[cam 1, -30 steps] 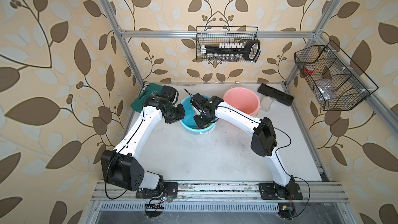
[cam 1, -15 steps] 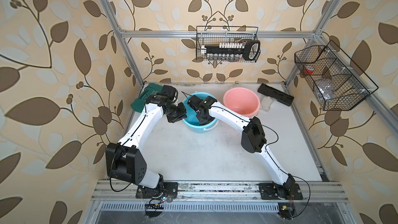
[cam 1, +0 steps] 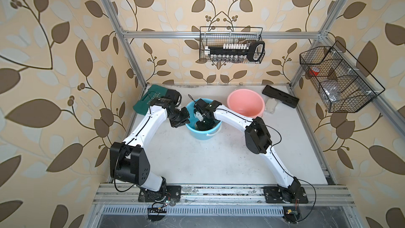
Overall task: Wipe the inside of the bucket with a cloth
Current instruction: Wipe the dirt from the inside of the bucket.
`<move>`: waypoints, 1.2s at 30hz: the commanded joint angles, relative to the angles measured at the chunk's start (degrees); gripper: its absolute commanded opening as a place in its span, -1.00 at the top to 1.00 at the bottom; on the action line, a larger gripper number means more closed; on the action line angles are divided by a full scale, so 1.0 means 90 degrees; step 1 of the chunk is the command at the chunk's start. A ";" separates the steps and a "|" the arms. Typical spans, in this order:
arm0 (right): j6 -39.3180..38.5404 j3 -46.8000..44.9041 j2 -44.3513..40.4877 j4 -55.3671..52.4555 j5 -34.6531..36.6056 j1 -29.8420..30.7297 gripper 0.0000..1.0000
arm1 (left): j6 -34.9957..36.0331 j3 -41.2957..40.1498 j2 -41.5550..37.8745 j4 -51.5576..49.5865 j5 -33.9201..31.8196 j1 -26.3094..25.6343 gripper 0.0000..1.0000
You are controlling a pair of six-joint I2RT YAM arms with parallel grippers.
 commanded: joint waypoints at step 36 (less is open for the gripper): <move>-0.0297 -0.0646 -0.0570 -0.0351 0.5842 0.0496 1.00 | 0.0252 0.0154 -0.0034 -0.0214 0.0457 -0.0088 1.00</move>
